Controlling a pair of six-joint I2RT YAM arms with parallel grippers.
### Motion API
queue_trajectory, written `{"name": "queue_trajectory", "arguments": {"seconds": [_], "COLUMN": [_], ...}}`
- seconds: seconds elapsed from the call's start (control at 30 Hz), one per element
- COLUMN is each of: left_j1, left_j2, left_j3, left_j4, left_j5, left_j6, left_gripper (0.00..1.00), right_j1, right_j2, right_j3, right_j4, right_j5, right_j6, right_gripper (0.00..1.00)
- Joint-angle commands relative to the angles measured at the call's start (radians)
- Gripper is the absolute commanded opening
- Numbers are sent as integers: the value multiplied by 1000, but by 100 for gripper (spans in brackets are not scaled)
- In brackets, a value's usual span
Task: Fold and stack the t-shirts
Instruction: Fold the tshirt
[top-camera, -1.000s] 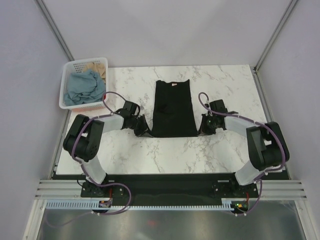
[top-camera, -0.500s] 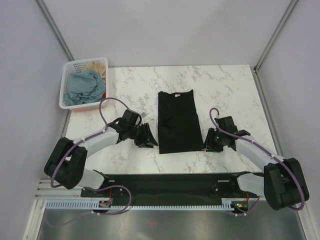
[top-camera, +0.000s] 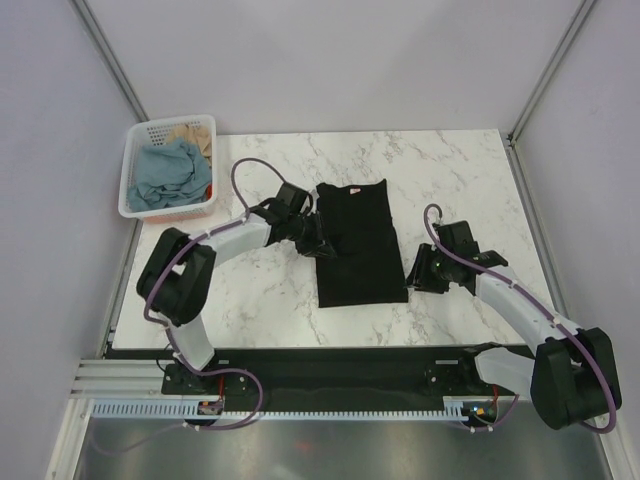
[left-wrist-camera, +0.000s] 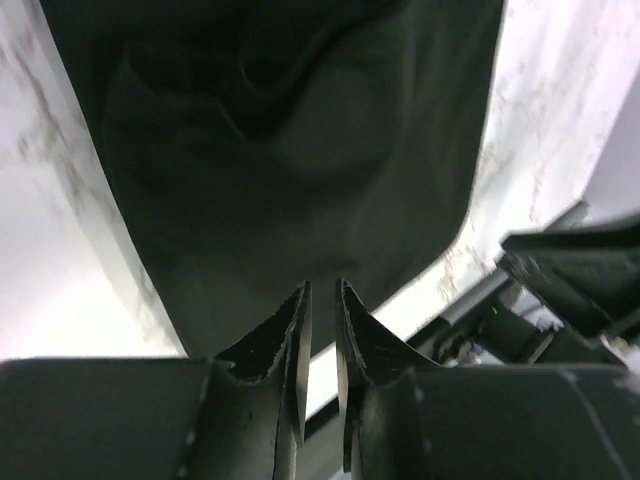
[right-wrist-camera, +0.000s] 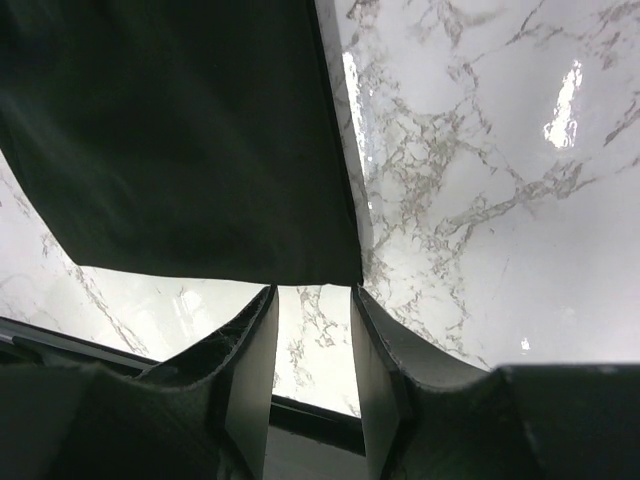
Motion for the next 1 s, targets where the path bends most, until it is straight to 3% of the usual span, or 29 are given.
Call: {"name": "queue_trajectory", "arguments": {"seconds": [0.0, 0.27, 0.43, 0.67, 0.83, 0.97], "left_j1": [-8, 1, 35, 72, 83, 84], "left_j2": [77, 257, 269, 330, 347, 283], "left_j3": [115, 258, 240, 363, 390, 367], "left_j4": [11, 11, 14, 12, 12, 8], "left_j5": [-54, -156, -226, -217, -191, -167], "left_j6": [50, 75, 81, 144, 144, 145], "left_gripper": [22, 21, 20, 20, 22, 29], "right_j1": [2, 4, 4, 4, 4, 5], "right_j2": [-22, 5, -11, 2, -30, -25], "right_j3": [50, 70, 70, 32, 27, 19], "right_j4": [15, 63, 63, 86, 66, 40], "right_j5": [13, -39, -30, -25, 4, 24], "right_j6": [-1, 2, 8, 13, 15, 22], "right_gripper": [43, 38, 38, 38, 41, 48]}}
